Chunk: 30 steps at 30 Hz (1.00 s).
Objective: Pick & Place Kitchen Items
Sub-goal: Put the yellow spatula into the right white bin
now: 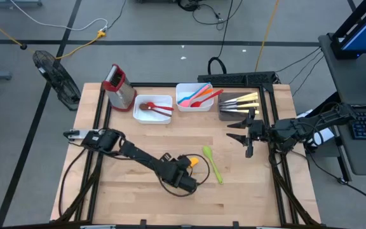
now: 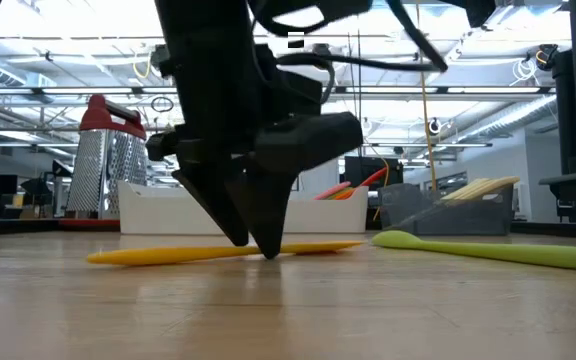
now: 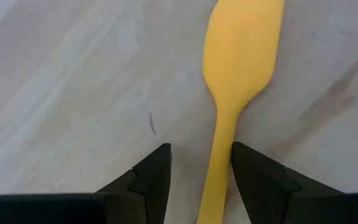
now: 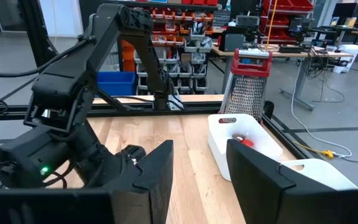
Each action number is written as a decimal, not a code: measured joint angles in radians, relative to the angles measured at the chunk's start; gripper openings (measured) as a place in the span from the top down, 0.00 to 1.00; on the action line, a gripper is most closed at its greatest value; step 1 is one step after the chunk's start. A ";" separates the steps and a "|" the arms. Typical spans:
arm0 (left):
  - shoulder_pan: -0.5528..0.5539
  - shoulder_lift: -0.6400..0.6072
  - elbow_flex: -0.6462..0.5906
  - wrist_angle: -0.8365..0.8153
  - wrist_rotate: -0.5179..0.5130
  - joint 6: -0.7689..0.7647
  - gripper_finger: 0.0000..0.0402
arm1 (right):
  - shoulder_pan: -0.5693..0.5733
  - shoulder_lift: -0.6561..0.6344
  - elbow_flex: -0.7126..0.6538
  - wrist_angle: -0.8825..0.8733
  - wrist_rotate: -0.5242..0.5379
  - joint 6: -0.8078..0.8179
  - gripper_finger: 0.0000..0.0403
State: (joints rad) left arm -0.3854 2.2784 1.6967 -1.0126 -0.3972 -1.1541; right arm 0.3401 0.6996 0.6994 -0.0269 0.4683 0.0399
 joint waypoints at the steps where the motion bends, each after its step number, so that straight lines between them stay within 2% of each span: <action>1: 0.005 0.000 0.000 0.003 0.000 0.008 0.57 | 0.000 0.000 0.000 0.000 0.000 0.000 0.65; 12: 0.014 0.000 -0.002 0.023 0.034 0.075 0.57 | 0.000 0.000 0.000 0.000 -0.001 0.000 0.65; 22: 0.016 0.000 -0.002 0.027 0.047 0.072 0.58 | 0.000 0.000 0.000 0.000 -0.002 0.000 0.65; 26: 0.023 0.000 -0.002 0.028 0.058 0.050 0.69 | 0.000 0.000 0.000 0.000 -0.002 0.000 0.65; 30: 0.028 0.000 0.000 0.040 0.066 0.052 0.90 | 0.000 0.000 0.000 0.000 -0.002 0.000 0.65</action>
State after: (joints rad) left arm -0.3578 2.2787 1.6962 -0.9723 -0.3312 -1.1024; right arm 0.3401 0.6998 0.6994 -0.0269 0.4667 0.0402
